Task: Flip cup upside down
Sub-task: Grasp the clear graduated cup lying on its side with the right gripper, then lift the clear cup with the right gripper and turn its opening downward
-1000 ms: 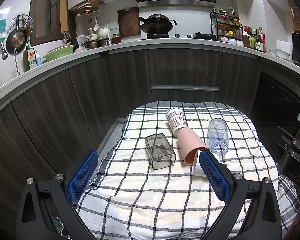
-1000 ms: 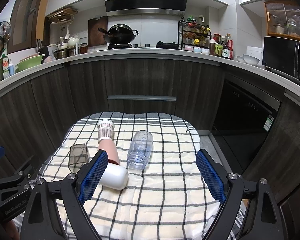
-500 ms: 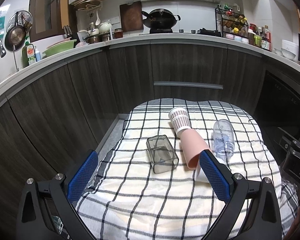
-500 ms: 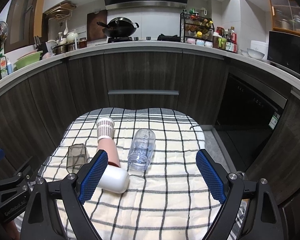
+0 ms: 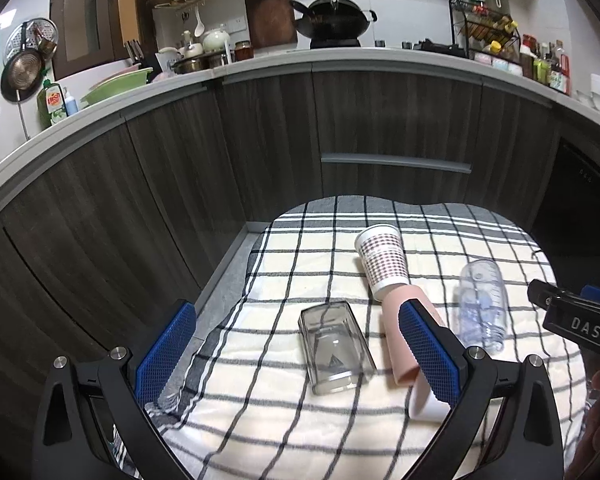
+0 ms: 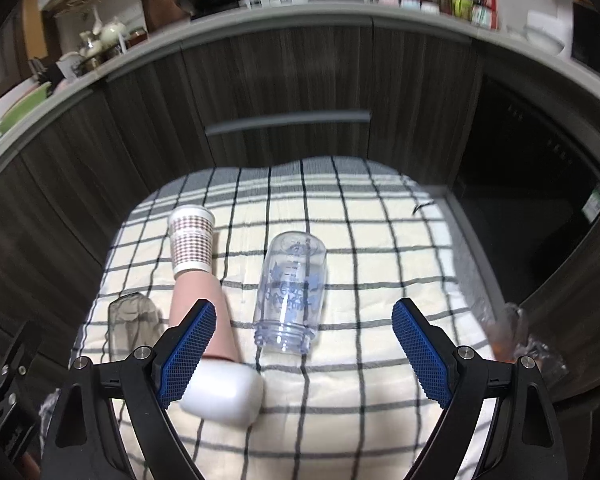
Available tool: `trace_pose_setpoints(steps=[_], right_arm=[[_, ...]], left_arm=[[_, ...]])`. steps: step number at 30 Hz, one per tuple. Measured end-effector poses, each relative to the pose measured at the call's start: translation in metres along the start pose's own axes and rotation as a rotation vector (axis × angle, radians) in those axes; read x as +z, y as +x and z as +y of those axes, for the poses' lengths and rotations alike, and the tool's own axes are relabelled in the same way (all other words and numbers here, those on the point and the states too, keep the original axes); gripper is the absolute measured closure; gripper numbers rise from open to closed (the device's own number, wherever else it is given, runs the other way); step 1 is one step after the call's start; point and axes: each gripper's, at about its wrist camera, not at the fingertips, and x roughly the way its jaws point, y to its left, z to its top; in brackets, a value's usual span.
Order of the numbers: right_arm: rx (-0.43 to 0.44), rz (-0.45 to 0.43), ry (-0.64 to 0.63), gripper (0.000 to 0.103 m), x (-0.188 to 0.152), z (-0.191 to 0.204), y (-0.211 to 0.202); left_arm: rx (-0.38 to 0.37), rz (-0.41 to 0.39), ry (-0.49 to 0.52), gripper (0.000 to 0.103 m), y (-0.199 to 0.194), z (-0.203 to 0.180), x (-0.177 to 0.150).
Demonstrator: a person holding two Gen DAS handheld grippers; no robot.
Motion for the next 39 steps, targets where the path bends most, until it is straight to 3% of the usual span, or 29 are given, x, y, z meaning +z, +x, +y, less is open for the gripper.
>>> trace_pose_setpoints(steps=[12, 18, 22, 25, 30, 39], right_arm=[[-0.051, 0.233, 0.040, 0.013, 0.026, 0.004, 0.111], [-0.017, 0.336, 0.090, 0.013, 0.029, -0.004, 0.150], [-0.013, 0.347, 0.080, 0.013, 0.031, 0.000, 0.163], [0.011, 0.363, 0.084, 0.027, 0.029, 0.004, 0.172], [0.034, 0.351, 0.079, 0.028, 0.028, 0.008, 0.174], [0.056, 0.278, 0.050, 0.029, 0.034, 0.010, 0.133]], left_arm=[[0.042, 0.095, 0.033, 0.000, 0.075, -0.015, 0.013], [0.033, 0.113, 0.034, 0.000, 0.090, -0.018, 0.017], [0.028, 0.130, 0.034, 0.000, 0.098, -0.019, 0.016], [0.029, 0.142, 0.026, 0.000, 0.102, -0.016, 0.016], [0.031, 0.143, 0.028, 0.000, 0.103, -0.014, 0.016], [0.015, 0.107, 0.011, 0.000, 0.072, -0.006, 0.023]])
